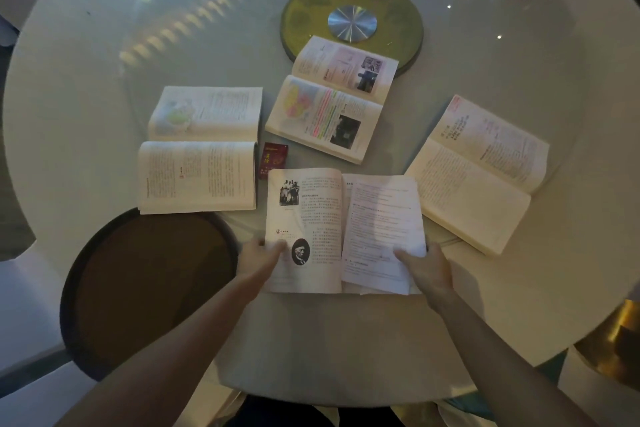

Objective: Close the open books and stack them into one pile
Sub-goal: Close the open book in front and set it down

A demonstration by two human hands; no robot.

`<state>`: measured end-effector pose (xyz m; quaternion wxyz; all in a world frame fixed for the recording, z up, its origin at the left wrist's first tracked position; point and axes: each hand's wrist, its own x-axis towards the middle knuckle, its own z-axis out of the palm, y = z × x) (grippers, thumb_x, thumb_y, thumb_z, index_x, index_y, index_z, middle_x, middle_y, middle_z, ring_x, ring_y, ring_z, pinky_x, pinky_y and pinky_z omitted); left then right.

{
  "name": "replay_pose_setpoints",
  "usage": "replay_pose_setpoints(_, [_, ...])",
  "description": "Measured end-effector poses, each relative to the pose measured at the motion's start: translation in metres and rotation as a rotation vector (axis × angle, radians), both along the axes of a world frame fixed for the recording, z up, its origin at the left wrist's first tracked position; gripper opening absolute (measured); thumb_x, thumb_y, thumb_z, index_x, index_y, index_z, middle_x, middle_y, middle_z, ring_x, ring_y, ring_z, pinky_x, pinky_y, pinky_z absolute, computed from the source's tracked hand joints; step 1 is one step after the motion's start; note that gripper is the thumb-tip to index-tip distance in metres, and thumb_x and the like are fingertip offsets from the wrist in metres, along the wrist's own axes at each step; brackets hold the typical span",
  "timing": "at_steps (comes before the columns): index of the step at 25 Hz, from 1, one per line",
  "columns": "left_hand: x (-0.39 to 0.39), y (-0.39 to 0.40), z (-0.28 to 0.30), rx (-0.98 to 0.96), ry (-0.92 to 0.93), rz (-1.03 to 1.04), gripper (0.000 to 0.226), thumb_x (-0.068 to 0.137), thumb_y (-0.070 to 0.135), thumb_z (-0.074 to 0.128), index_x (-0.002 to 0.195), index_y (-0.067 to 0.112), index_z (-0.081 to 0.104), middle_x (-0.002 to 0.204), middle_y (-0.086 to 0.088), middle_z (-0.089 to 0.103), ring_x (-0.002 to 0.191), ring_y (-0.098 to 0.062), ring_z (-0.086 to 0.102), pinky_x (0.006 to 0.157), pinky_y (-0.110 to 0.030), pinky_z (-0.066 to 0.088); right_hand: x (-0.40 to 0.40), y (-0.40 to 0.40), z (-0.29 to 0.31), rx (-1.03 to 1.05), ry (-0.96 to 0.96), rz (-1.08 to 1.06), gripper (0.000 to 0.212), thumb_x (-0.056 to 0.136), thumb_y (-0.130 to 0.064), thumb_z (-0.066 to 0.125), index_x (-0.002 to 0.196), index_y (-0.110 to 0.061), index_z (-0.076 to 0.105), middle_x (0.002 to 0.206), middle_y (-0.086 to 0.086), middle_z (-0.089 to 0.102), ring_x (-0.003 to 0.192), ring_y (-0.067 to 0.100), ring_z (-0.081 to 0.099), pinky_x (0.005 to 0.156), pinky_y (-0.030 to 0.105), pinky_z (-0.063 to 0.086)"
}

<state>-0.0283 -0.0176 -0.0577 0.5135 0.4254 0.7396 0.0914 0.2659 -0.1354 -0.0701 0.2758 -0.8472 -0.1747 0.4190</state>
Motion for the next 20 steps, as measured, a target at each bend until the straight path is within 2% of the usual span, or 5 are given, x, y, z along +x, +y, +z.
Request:
replay_pose_setpoints(3, [-0.006,0.004,0.009,0.069,-0.181,-0.046,0.032,0.09,0.016,0.07,0.122,0.012,0.069,0.11,-0.005,0.077,0.095,-0.022,0.074,0.084,-0.041,0.062,0.006,-0.001,0.008,0.04,-0.015,0.125,0.034,0.088,-0.021,0.075,0.121,-0.015,0.068,0.108,-0.002,0.075,0.097,0.02,0.072,0.083,0.045,0.062])
replay_pose_setpoints(5, [-0.006,0.008,0.016,0.109,-0.225,-0.025,0.028,0.093,0.009,0.066,0.121,0.012,0.066,0.109,-0.006,0.076,0.095,-0.021,0.074,0.084,-0.038,0.061,0.006,0.0,0.015,0.053,-0.02,0.178,0.029,0.092,-0.019,0.07,0.12,-0.016,0.07,0.108,-0.002,0.076,0.097,0.02,0.072,0.085,0.045,0.061])
replay_pose_setpoints(13, [0.003,0.017,0.04,0.188,-0.319,-0.12,0.033,0.095,0.008,0.063,0.128,0.012,0.06,0.118,-0.007,0.074,0.105,-0.022,0.074,0.09,-0.05,0.06,-0.001,0.008,0.033,0.203,0.085,0.079,0.018,0.098,-0.035,0.067,0.114,-0.026,0.07,0.106,-0.01,0.077,0.09,0.007,0.074,0.071,0.026,0.056])
replay_pose_setpoints(18, [0.045,0.007,0.066,0.192,-0.372,-0.349,0.032,0.096,0.017,0.062,0.128,0.018,0.059,0.113,-0.004,0.072,0.094,-0.019,0.076,0.079,-0.041,0.064,-0.024,0.017,0.044,0.255,0.185,0.046,0.014,0.101,-0.033,0.063,0.107,-0.021,0.068,0.107,-0.003,0.076,0.085,0.005,0.073,0.06,0.015,0.054])
replay_pose_setpoints(20, [0.066,-0.002,0.063,0.16,-0.411,-0.416,0.032,0.097,0.019,0.062,0.13,0.019,0.061,0.109,-0.001,0.072,0.094,-0.017,0.073,0.076,-0.03,0.061,-0.035,0.023,0.049,0.254,0.247,-0.016,0.028,0.103,-0.045,0.056,0.103,-0.022,0.071,0.102,-0.003,0.078,0.086,0.01,0.075,0.065,0.021,0.059])
